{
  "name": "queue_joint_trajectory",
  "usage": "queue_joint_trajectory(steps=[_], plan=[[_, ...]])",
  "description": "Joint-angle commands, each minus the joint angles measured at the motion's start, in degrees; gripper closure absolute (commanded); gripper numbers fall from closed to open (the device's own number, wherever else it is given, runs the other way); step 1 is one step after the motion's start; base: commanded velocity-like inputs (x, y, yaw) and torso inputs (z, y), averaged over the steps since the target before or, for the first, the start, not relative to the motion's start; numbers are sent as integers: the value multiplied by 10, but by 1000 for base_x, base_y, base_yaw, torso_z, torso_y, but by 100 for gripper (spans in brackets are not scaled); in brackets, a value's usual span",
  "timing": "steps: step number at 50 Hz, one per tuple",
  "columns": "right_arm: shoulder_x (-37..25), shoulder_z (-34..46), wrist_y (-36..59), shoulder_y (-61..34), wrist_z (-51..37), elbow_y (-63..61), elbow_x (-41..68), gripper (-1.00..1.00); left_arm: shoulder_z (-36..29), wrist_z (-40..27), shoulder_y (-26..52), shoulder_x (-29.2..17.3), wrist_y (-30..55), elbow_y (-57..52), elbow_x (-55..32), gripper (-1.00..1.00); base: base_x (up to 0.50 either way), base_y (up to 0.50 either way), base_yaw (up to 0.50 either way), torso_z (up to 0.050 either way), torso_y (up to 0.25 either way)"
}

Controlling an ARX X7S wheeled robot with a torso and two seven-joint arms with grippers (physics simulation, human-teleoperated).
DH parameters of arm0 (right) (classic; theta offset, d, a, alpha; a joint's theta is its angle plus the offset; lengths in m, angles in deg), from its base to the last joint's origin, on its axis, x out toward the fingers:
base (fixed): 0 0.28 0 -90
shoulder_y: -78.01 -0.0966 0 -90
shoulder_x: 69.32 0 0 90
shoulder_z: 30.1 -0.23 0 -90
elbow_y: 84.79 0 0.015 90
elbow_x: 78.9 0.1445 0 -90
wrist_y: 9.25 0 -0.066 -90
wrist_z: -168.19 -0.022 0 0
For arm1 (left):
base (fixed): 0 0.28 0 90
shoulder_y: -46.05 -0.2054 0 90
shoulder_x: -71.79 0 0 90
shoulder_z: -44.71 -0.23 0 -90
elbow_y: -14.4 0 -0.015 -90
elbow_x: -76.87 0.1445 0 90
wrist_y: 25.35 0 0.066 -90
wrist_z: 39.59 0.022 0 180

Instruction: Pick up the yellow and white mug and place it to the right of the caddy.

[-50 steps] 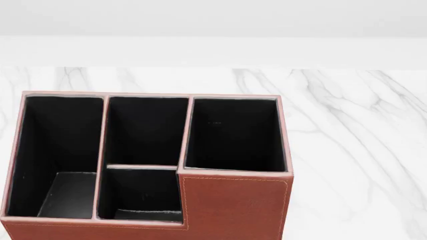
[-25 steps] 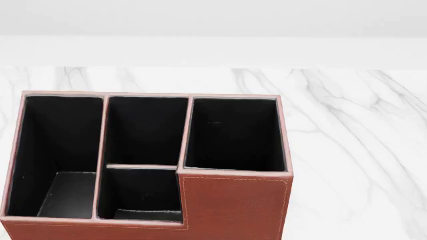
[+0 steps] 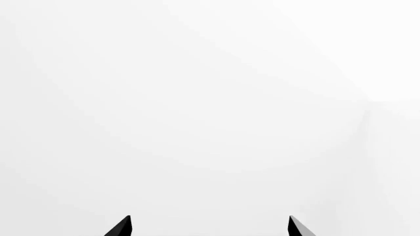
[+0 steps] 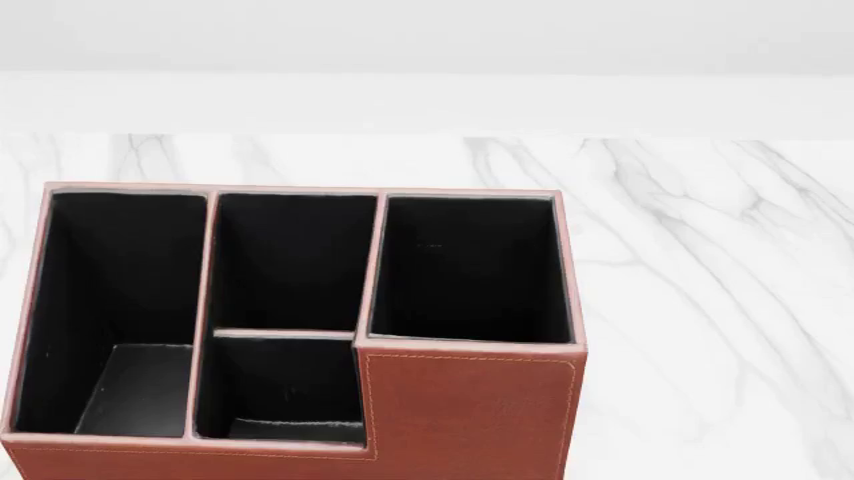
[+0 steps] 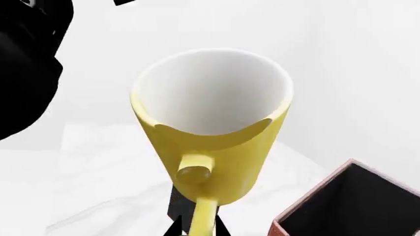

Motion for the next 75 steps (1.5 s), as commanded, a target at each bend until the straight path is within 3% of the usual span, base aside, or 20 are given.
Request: queue_joint_trajectory(steps=[1,10,37,56,62,75], plan=[[6,-30,62,-38,-76,-100,1,100,1,0,1,-4,2,0,-3,-100,0,0,0,0,0],[-41,-90,52,-74,-124,-124,48,100,1,0,2,-6,2,0,-6,-100,0,0,0,0,0],[-189,-85,-83,-182,-210,-117,74,100,-2,0,-3,1,-6,0,-2,-100,0,0,0,0,0],[-354,-156,-149,-195,-252,-100,89,100,-11,0,9,-3,4,0,2,-100,0,0,0,0,0],[-371,-163,-129,-206,-285,-109,95,100,-13,0,12,-4,6,0,2,-100,0,0,0,0,2],[-407,-182,-186,-183,-285,-80,92,100,-14,0,13,-7,8,0,1,-100,0,0,0,0,0]])
